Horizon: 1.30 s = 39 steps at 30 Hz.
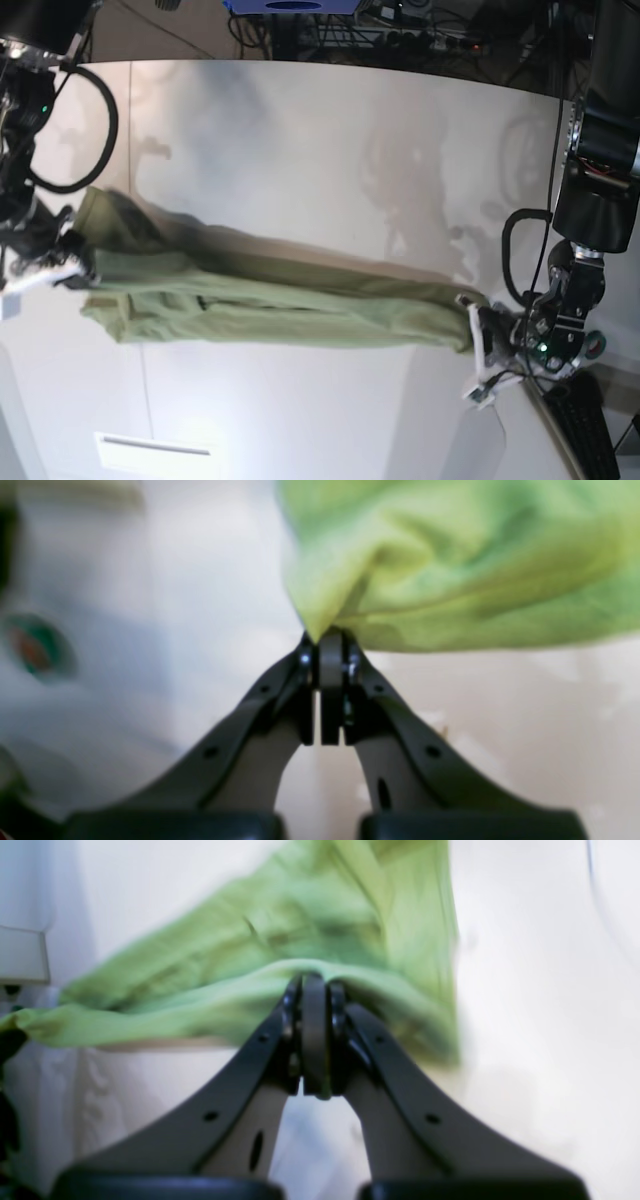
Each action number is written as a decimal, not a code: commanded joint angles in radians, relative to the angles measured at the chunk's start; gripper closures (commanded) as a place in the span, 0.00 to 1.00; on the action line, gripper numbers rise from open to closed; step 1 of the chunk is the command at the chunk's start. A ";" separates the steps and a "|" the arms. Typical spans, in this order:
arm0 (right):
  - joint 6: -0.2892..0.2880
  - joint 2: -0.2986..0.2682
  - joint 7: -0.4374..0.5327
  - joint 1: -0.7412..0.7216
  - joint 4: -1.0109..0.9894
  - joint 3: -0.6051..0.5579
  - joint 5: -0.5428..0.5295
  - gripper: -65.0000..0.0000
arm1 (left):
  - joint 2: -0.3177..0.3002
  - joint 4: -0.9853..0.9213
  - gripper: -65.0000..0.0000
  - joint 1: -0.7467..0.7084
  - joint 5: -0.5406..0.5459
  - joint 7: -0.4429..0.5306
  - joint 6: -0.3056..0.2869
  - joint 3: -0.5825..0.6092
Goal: Layout the t-shirt on the table in an organized manner, then fold the t-shirt properly
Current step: 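Lift the shirt with both grippers and swing it across the table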
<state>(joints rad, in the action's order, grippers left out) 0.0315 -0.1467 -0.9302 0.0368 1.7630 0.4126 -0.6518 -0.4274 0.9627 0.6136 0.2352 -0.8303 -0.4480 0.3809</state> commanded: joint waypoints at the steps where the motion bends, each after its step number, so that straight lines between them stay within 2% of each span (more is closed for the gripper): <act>1: 0.000 -0.029 0.000 -0.058 -0.005 0.002 -0.003 1.00 | 0.002 0.040 1.00 0.042 -0.012 -0.010 0.004 -0.009; 4: -0.002 -0.095 -0.016 -0.225 -0.119 0.001 -0.003 1.00 | 0.071 0.019 1.00 0.118 -0.017 -0.024 0.005 -0.009; 9: -0.006 -0.215 -0.011 -0.513 -0.420 -0.004 -0.003 1.00 | 0.158 -0.164 1.00 0.280 -0.017 -0.019 0.007 -0.009; 11: -0.008 -0.261 0.021 -0.633 -0.539 -0.036 -0.003 1.00 | 0.195 -0.230 1.00 0.358 -0.017 -0.002 0.010 -0.009; 14: -0.069 -0.331 0.130 -0.780 -0.648 -0.151 -0.003 1.00 | 0.229 -0.305 1.00 0.472 -0.010 0.059 0.074 -0.009; 17: -0.138 -0.387 0.207 -0.898 -0.656 -0.235 -0.003 1.00 | 0.250 -0.347 1.00 0.579 -0.006 0.079 0.133 -0.012; 19: -0.152 -0.414 0.227 -0.967 -0.656 -0.240 -0.003 1.00 | 0.253 -0.348 1.00 0.630 -0.006 0.078 0.130 -0.072; 22: -0.152 -0.443 0.224 -1.075 -0.625 -0.238 -0.006 1.00 | 0.275 -0.347 1.00 0.688 0.025 0.070 0.128 -0.293; 25: -0.152 -0.465 0.191 -1.084 -0.504 -0.237 -0.007 1.00 | 0.275 -0.311 1.00 0.691 0.074 0.004 0.128 -0.438; 29: -0.152 -0.460 0.061 -0.934 -0.329 -0.203 -0.009 1.00 | 0.269 -0.126 1.00 0.513 0.082 -0.071 0.128 -0.415; 31: -0.152 -0.416 0.040 -0.794 -0.272 -0.154 -0.009 1.00 | 0.269 -0.020 1.00 0.389 0.082 -0.114 0.128 -0.389; 35: -0.152 -0.273 0.079 -0.521 -0.272 -0.036 -0.007 1.00 | 0.269 0.293 1.00 0.047 0.080 -0.202 0.131 -0.389; 39: -0.152 -0.179 0.173 -0.363 -0.355 -0.036 -0.004 1.00 | 0.269 0.586 1.00 -0.280 0.080 -0.241 0.134 -0.391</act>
<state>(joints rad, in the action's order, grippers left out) -0.1154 -0.3065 -0.7757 -0.2981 1.3891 0.3717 -0.6456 -0.1589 1.5368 0.3088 0.2955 -1.0828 -0.3130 -0.0120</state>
